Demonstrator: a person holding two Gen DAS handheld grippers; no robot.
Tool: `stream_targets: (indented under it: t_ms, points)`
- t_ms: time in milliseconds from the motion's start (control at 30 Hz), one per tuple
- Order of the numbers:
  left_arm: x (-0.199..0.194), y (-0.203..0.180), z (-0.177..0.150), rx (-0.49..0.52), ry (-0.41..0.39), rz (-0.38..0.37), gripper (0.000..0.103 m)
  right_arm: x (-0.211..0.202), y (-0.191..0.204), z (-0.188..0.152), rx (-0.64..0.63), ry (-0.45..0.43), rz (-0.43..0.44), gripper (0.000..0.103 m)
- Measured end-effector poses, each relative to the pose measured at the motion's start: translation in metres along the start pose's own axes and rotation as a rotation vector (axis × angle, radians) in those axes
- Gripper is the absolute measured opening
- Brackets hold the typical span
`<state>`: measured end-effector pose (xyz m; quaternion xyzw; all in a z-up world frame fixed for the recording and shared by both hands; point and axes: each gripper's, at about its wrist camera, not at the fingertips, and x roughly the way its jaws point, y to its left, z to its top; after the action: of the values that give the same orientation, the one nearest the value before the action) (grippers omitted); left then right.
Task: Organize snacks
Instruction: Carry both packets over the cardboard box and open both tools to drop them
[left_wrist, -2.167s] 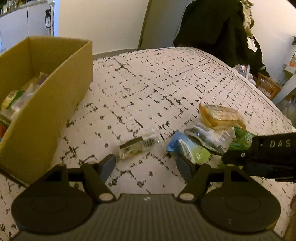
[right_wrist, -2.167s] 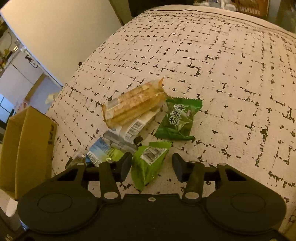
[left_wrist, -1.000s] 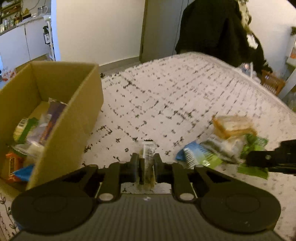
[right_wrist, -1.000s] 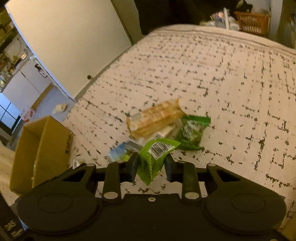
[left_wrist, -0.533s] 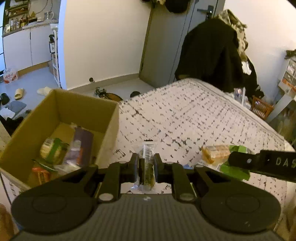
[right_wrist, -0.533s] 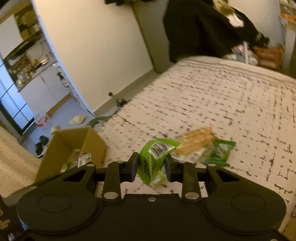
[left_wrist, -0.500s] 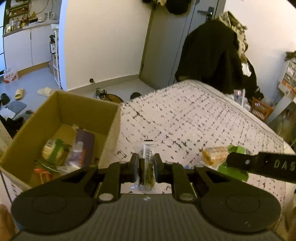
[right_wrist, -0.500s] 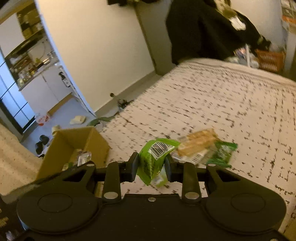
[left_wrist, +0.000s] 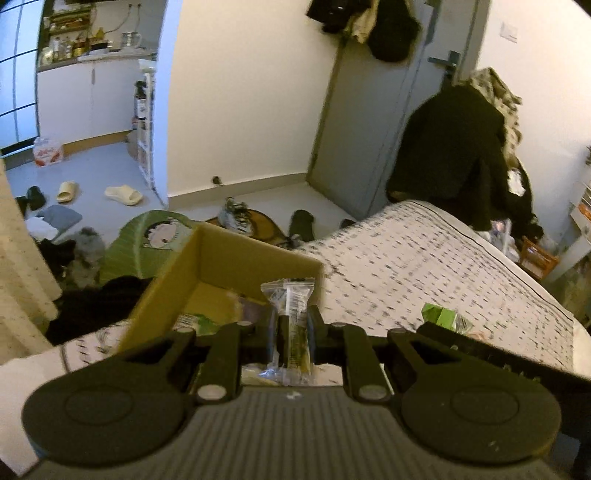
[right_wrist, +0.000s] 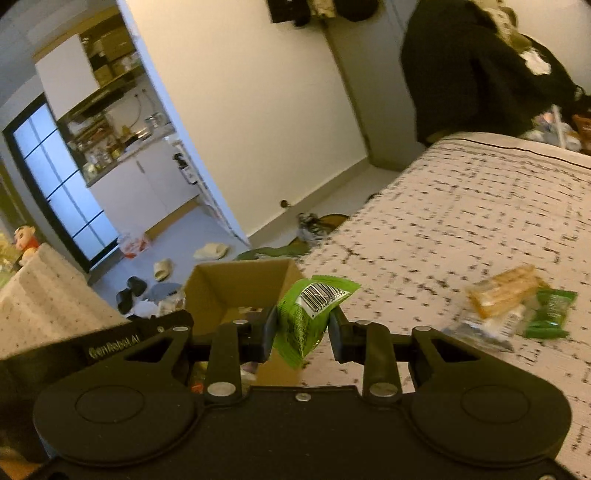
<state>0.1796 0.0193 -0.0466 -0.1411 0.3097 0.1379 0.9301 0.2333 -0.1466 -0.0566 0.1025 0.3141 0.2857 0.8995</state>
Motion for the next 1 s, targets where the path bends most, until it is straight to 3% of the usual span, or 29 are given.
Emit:
stream_targets:
  t_ms: [633, 867, 967, 1000]
  points:
    - [0.01, 0.063, 0.022, -0.058, 0.03, 0.048, 0.015, 0.042, 0.045, 0.005, -0.019, 0.014, 0.103, 0.03]
    - [0.026, 0.072, 0.037, 0.006, 0.051, 0.082, 0.016, 0.068, 0.059, -0.004, -0.048, 0.066, 0.145, 0.03]
    - [0.036, 0.074, 0.039, 0.002, 0.064, 0.084, 0.016, 0.072, 0.062, -0.009, -0.054, 0.094, 0.119, 0.035]
    - [0.039, 0.074, 0.04, -0.002, 0.068, 0.084, 0.016, 0.071, 0.061, -0.008, -0.044, 0.094, 0.111, 0.046]
